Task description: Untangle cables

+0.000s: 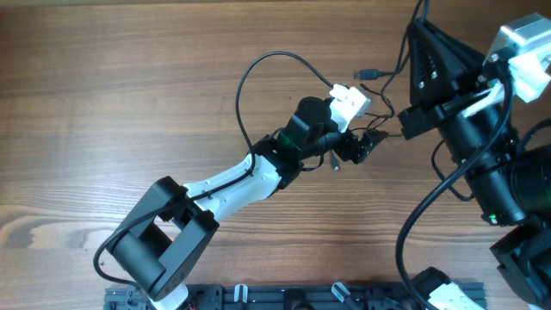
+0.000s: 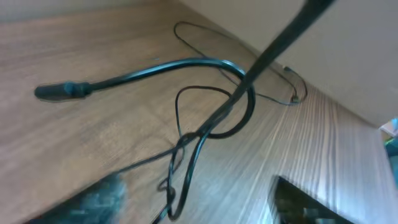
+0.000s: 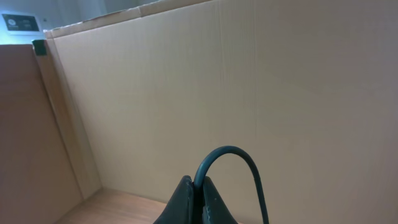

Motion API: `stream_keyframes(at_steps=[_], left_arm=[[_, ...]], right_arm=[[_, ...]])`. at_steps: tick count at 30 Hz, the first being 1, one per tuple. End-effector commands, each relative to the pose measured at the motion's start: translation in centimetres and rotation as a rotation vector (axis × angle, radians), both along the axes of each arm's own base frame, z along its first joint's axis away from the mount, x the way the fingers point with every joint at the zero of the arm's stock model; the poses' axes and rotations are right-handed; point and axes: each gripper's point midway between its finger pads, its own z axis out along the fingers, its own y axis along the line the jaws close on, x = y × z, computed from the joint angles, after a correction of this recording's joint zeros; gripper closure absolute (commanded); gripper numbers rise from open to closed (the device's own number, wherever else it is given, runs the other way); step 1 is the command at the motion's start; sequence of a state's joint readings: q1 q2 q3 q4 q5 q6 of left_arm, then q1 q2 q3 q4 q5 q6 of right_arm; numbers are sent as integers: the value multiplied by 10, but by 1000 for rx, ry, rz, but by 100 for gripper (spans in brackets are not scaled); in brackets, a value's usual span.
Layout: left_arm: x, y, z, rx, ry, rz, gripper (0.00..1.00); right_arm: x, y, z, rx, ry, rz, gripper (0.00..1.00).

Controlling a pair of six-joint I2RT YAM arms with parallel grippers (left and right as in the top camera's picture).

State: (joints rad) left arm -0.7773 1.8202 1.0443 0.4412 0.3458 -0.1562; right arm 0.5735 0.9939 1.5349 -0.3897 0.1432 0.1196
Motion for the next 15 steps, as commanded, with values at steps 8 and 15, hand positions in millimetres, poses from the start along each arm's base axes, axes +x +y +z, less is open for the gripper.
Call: stream_keyframes(at_steps=[8,15], left_arm=[[7,-9,-38,-17,96,31,30],[12,-10,-39,-50,118,68,96]], right_arm=[[-6,3,5,18,2,38,96],[-6,4,2,12,12,38,96]])
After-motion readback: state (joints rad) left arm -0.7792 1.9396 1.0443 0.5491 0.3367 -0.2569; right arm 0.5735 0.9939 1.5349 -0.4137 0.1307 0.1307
